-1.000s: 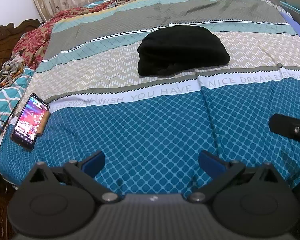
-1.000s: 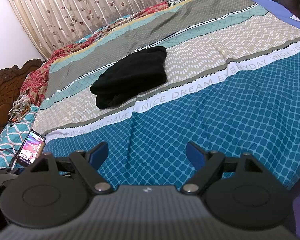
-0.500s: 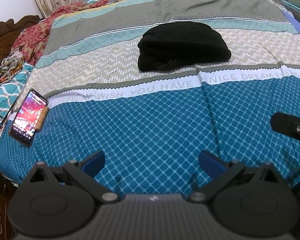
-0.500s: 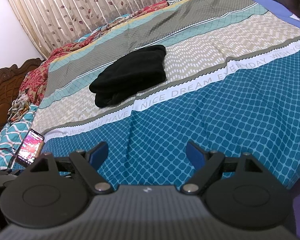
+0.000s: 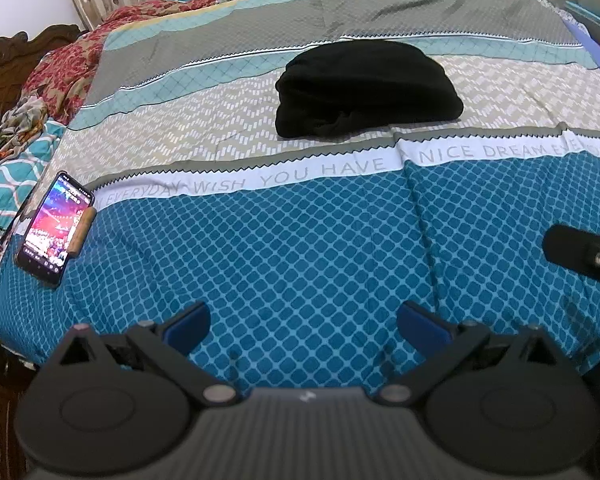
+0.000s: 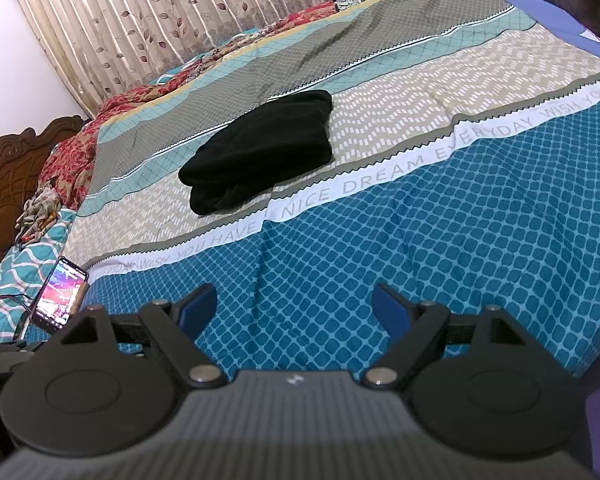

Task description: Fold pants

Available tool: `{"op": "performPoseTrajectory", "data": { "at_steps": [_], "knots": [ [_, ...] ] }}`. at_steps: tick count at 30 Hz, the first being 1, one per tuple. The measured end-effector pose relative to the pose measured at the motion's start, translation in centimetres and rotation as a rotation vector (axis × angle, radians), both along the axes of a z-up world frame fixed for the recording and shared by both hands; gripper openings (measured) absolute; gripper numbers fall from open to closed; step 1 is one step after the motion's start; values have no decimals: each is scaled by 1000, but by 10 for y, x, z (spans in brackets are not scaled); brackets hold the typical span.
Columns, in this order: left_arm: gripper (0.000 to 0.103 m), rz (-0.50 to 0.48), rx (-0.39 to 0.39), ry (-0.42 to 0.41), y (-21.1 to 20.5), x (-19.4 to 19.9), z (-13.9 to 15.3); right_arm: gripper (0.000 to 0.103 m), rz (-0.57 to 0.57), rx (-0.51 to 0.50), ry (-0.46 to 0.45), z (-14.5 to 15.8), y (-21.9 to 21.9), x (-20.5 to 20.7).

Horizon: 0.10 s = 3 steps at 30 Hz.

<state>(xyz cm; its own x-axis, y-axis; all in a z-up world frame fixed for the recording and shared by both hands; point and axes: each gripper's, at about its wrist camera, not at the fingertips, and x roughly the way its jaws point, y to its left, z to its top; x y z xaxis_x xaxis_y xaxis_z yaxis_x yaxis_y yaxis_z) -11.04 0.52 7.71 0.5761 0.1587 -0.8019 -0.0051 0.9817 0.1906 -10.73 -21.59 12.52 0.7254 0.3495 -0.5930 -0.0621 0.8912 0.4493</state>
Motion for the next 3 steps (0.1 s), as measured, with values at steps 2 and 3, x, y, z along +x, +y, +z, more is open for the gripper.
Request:
{"op": "performPoseTrajectory", "data": {
  "at_steps": [2, 3],
  "knots": [
    [103, -13, -8, -19, -1, -2, 3, 86, 3, 0, -4, 0, 0, -1],
    [103, -18, -9, -26, -2, -3, 4, 86, 6, 5, -8, 1, 1, -1]
  ]
}}
